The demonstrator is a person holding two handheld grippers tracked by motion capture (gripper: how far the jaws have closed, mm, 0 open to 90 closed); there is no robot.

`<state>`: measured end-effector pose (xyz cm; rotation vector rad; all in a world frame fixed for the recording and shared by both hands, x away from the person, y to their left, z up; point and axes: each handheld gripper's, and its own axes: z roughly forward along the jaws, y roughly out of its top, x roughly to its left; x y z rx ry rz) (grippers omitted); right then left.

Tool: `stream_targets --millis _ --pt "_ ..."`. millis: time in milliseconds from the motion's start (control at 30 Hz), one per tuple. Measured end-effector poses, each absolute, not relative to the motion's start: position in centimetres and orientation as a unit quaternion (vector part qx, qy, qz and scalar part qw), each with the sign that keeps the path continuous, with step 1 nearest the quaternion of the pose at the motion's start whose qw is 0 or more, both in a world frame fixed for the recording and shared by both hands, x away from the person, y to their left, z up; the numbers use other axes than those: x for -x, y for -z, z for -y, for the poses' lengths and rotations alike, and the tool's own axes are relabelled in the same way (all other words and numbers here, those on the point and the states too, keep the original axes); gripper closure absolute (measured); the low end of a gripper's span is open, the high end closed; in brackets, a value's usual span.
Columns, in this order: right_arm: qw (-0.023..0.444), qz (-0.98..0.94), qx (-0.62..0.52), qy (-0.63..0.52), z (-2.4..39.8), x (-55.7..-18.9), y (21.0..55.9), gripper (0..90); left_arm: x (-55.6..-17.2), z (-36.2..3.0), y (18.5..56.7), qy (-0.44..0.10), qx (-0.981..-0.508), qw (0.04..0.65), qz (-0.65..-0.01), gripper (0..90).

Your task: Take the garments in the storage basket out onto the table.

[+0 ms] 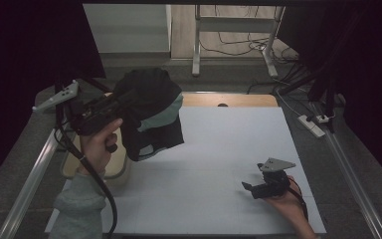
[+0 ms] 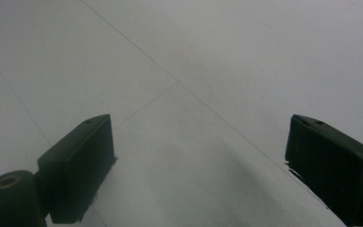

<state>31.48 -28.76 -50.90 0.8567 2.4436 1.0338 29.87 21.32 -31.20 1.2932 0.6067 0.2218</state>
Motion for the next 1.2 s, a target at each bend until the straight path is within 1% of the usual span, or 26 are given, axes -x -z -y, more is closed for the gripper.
stream_targets --millis 233,833,1100,1200 --pt "0.177 -0.862 -0.302 -0.366 28.8 -31.5 50.9 8.8 -30.3 -19.2 31.6 -0.081 -0.604 0.746 -0.269 69.2" --pt "0.177 -0.863 -0.301 -0.366 28.8 -31.5 50.8 8.8 -31.3 -13.8 34.1 -0.017 -0.645 0.722 -0.251 69.0" --pt "0.177 -0.861 -0.304 -0.368 28.9 -31.4 50.8 8.8 -31.9 -12.5 36.9 0.004 -0.664 0.701 -0.261 69.0" --pt "0.177 -0.861 -0.303 -0.367 28.8 -31.5 50.8 8.8 -32.3 -12.1 38.2 0.002 -0.676 0.686 -0.269 68.9"
